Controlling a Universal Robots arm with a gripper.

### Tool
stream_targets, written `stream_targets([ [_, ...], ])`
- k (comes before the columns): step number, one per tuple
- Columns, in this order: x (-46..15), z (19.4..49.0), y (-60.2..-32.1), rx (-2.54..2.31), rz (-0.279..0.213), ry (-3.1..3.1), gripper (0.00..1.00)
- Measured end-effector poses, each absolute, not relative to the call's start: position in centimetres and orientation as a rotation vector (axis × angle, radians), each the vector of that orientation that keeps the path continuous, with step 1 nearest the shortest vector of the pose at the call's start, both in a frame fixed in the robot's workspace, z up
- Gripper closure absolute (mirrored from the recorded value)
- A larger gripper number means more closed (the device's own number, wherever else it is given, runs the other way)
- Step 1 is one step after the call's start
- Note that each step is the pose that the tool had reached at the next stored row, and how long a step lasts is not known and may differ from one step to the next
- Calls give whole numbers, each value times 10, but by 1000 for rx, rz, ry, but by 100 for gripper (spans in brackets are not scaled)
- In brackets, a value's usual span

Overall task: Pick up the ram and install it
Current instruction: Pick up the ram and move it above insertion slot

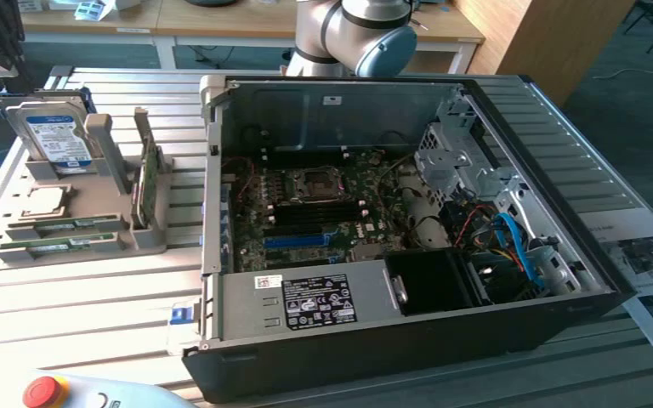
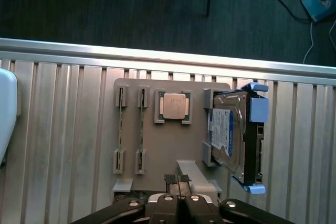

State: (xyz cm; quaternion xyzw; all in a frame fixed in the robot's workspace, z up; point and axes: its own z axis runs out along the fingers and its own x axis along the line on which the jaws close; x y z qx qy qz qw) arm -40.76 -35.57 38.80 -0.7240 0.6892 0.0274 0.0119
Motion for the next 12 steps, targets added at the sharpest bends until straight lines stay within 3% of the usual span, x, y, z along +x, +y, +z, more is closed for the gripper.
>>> stream_targets([
  [12,-408,388,-356,-2263,87,2141,89],
])
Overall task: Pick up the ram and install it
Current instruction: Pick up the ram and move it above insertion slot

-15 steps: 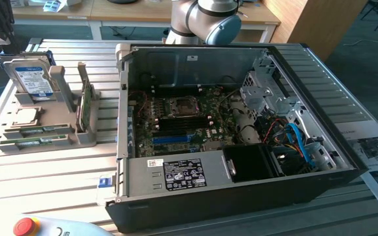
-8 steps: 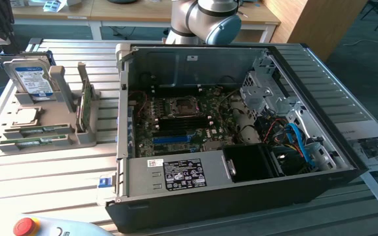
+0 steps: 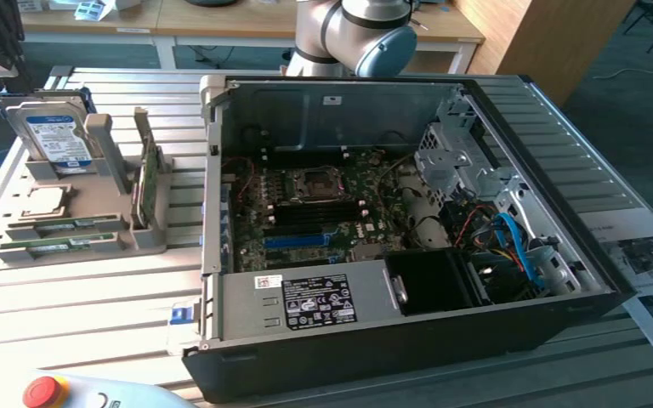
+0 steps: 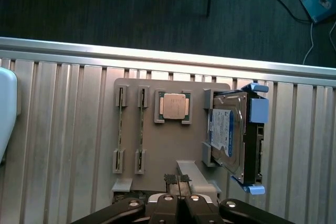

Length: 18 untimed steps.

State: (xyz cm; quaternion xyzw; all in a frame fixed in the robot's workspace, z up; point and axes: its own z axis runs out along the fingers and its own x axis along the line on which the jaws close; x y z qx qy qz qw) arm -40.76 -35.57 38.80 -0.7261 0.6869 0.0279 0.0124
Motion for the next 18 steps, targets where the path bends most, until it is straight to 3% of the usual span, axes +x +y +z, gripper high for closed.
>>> stream_targets([
  [18,-408,363,-356,-2263,87,2141,89],
])
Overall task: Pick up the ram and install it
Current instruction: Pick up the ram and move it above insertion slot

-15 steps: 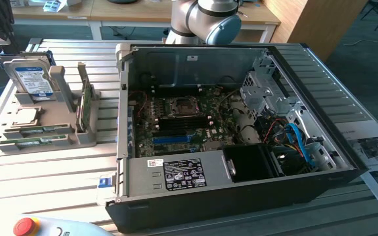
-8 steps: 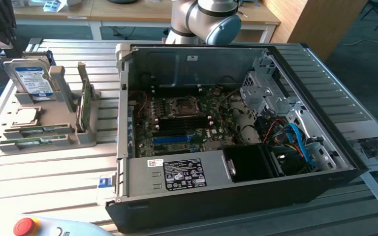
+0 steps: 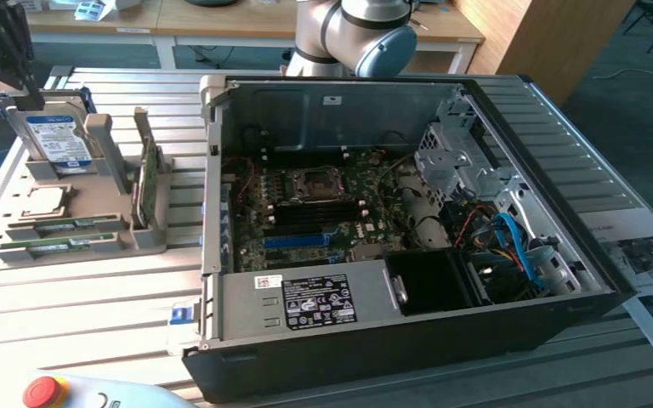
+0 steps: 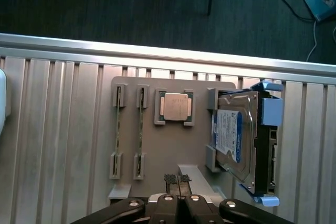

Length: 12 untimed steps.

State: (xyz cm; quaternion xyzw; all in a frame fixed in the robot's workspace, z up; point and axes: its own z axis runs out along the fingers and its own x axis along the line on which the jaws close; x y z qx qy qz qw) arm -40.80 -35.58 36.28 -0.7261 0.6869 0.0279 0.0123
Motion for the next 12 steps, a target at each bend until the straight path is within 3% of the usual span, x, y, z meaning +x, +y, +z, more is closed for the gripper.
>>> stream_targets([
  [12,-409,341,-356,-2263,87,2141,89],
])
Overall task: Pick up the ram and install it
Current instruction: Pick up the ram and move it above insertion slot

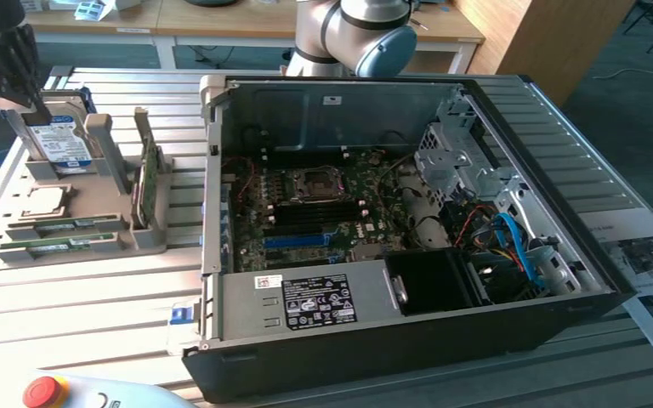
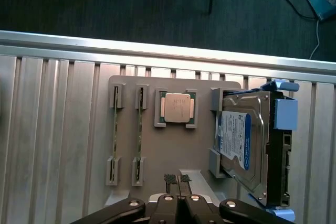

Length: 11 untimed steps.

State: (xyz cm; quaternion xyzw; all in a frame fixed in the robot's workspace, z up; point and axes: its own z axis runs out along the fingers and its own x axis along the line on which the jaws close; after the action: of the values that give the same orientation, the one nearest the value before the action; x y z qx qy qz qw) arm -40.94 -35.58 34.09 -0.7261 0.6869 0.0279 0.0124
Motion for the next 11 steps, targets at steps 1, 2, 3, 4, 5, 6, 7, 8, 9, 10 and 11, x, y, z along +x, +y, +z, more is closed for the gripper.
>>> stream_targets([
  [1,-410,339,-356,-2263,87,2141,89],
  [2,-410,337,-356,-2263,87,2141,89],
  [3,-410,335,-356,-2263,87,2141,89],
  [4,-410,334,-356,-2263,87,2141,89],
  [5,-410,332,-356,-2263,87,2141,89],
  [6,-410,330,-356,-2263,87,2141,89],
  [7,-411,328,-356,-2263,87,2141,89],
  [8,-411,326,-356,-2263,87,2141,89],
  [9,-411,325,-356,-2263,87,2141,89],
  [10,-411,323,-356,-2263,87,2141,89],
  [11,-412,321,-356,-2263,87,2141,89],
])
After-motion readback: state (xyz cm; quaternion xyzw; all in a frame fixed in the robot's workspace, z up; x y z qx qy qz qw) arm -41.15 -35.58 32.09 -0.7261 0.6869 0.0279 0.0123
